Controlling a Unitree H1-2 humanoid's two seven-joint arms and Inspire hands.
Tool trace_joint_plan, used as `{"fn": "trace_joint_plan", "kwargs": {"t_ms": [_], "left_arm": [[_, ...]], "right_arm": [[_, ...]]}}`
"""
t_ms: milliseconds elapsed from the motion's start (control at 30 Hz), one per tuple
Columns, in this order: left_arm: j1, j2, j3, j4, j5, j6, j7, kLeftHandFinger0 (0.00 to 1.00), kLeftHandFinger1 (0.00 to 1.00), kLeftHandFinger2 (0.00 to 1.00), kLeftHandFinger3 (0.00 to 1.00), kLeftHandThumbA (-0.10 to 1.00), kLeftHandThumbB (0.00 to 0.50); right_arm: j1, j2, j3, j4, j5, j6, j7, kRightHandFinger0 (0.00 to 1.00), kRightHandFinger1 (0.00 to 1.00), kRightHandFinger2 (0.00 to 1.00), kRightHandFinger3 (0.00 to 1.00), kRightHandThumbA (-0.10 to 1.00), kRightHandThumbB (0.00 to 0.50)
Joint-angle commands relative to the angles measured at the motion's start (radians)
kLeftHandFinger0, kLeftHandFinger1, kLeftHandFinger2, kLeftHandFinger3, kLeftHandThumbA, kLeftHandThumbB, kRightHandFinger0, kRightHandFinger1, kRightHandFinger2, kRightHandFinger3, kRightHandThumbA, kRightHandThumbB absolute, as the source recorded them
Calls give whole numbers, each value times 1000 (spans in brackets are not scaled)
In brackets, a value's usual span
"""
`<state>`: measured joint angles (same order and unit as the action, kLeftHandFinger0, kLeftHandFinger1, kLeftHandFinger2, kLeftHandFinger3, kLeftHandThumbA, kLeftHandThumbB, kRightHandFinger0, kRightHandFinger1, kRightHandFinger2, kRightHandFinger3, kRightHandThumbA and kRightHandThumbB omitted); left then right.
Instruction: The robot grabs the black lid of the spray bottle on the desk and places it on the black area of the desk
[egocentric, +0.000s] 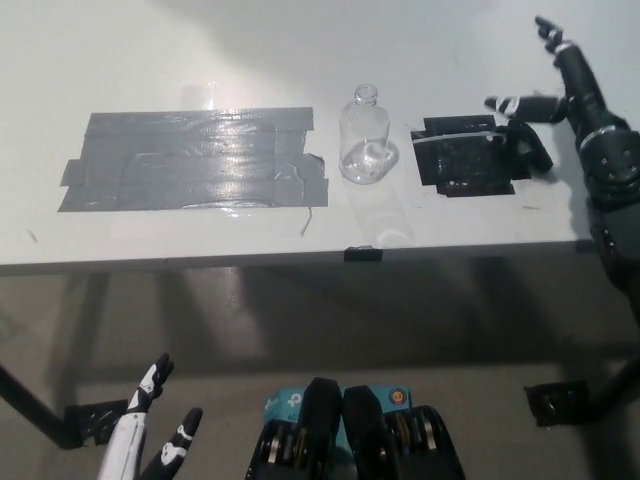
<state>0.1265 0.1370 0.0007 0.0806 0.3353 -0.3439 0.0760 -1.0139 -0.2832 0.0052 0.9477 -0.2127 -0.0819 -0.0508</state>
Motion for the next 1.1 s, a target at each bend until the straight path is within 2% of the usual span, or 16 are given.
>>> {"fn": "trace_joint_plan", "kwargs": {"t_ms": [0, 133, 167, 233, 267, 300, 333, 400, 500, 567, 633, 733, 833, 933, 1000, 1067], "left_arm": [[-28, 7, 3, -19, 10, -25, 25, 1000, 1000, 1000, 1000, 861, 49], [-92, 2, 0, -15, 3, -3, 17, 1000, 1000, 1000, 1000, 882, 64], [-106, 3, 0, -12, 1, -3, 16, 1000, 1000, 1000, 1000, 909, 70], [-135, 5, -3, -10, 0, 7, 8, 1000, 1000, 1000, 1000, 944, 80], [-148, 7, -4, -11, -13, 15, -2, 1000, 1000, 1000, 1000, 989, 92], [-159, 8, -5, -11, -19, 21, -8, 1000, 1000, 1000, 1000, 999, 90], [-166, 10, -6, -19, -31, 31, -20, 1000, 1000, 1000, 1000, 1000, 95], [-182, 12, -8, -11, -45, 20, -26, 1000, 1000, 1000, 1000, 1000, 113], [-191, 8, -8, -14, -68, 34, -37, 1000, 1000, 1000, 1000, 1000, 177], [-191, 10, -8, -13, -75, 28, -40, 1000, 1000, 1000, 1000, 1000, 173], [-174, 8, -12, -16, -75, 30, -42, 1000, 1000, 1000, 1000, 1000, 185], [-152, 4, -13, -16, -74, 29, -40, 1000, 1000, 1000, 1000, 1000, 200], [-136, 8, -11, -24, -72, 30, -39, 1000, 1000, 1000, 1000, 1000, 192], [-118, 14, -8, -29, -78, 29, -43, 1000, 1000, 1000, 1000, 1000, 180], [-106, 19, -9, -34, -83, 33, -49, 1000, 1000, 1000, 1000, 1000, 173], [-94, 17, -14, -34, -81, 28, -49, 1000, 1000, 1000, 1000, 1000, 166]], "right_arm": [[-9, -36, -34, -149, 48, 12, 13, 1000, 1000, 1000, 1000, 947, 427], [89, -36, -47, -550, 41, 84, 35, 1000, 1000, 1000, 1000, 1000, 434], [133, -36, -36, -674, 19, 103, 41, 1000, 1000, 1000, 1000, 1000, 415], [169, -38, -35, -787, 5, 127, 45, 1000, 1000, 1000, 1000, 1000, 417], [243, -24, -27, -942, 9, 144, 63, 1000, 1000, 1000, 1000, 1000, 383], [267, -21, -27, -998, 19, 151, 71, 1000, 1000, 1000, 1000, 1000, 376], [322, -10, -20, -1079, 14, 141, 71, 1000, 1000, 1000, 1000, 1000, 340], [438, 11, -5, -1178, 0, 112, 63, 1000, 1000, 1000, 1000, 1000, 358], [554, 35, 15, -1229, -7, 64, 54, 1000, 1000, 1000, 1000, 1000, 367], [608, 49, 27, -1245, -19, 45, 49, 1000, 1000, 1000, 1000, 1000, 356], [679, 64, 44, -1250, -42, 8, 40, 1000, 1000, 1000, 1000, 1000, 322], [753, 84, 63, -1232, -45, -19, 31, 1000, 1000, 1000, 1000, 1000, 313], [812, 109, 82, -1225, -53, -14, 22, 1000, 1000, 1000, 1000, 1000, 318], [864, 137, 97, -1179, -55, -50, 0, 1000, 1000, 1000, 1000, 972, 285], [901, 157, 116, -1115, -65, -65, -9, 1000, 1000, 1000, 1000, 929, 285], [918, 159, 127, -1039, -77, -70, -8, 1000, 1000, 1000, 1000, 928, 306]]}}
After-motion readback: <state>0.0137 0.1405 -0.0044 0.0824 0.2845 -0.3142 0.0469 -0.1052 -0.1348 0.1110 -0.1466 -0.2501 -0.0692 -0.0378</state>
